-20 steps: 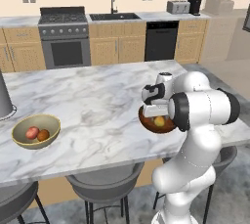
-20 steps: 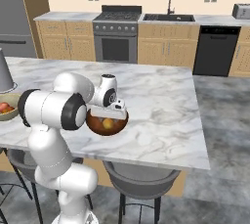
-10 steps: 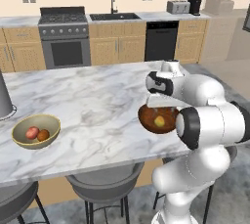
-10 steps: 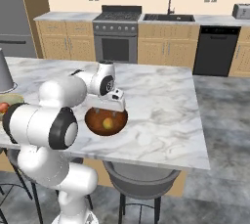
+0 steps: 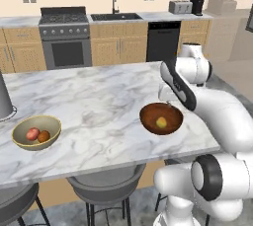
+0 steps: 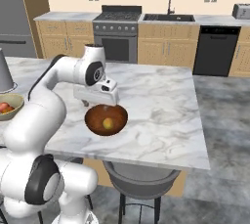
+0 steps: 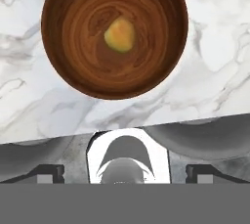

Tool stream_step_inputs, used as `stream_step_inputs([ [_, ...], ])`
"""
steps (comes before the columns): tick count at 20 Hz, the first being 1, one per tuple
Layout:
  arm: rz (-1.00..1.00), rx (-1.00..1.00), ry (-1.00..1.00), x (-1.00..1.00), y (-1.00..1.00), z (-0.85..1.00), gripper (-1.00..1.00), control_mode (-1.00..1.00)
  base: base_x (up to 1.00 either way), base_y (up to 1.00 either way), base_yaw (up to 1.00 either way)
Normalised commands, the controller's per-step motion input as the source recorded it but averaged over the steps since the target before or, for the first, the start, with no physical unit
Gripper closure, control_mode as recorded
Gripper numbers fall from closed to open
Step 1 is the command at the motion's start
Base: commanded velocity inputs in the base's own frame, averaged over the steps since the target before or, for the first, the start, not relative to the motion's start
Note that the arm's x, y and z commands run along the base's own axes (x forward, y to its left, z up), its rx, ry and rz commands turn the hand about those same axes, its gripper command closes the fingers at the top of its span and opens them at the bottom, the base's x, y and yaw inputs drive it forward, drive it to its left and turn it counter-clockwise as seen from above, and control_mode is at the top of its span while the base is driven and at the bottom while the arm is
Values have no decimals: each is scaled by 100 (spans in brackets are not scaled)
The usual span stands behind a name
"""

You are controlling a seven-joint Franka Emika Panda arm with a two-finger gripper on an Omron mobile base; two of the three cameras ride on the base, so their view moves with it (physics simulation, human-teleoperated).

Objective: Take the fruits from the plate on the dining counter and place two fruits in each bowl.

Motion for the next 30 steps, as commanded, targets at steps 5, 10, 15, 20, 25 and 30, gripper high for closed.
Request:
stream_step_inputs([
  [5, 0, 0, -5, -81, 7, 80, -100, -100, 0, 0, 0],
  [10, 0, 0, -4, -86, 0, 64, -100, -100, 0, 0, 0],
  [15, 0, 0, -14, -47, 0, 32, -100, -100, 0, 0, 0],
  [20, 5, 0, -19, 0, 2, 0, -100, -100, 0, 0, 0],
  [25, 4, -8, -9, -24, 40, 0, -100, -100, 0, 0, 0],
  [30, 0, -3, 0, -23, 24, 0, -100, -100, 0, 0, 0],
])
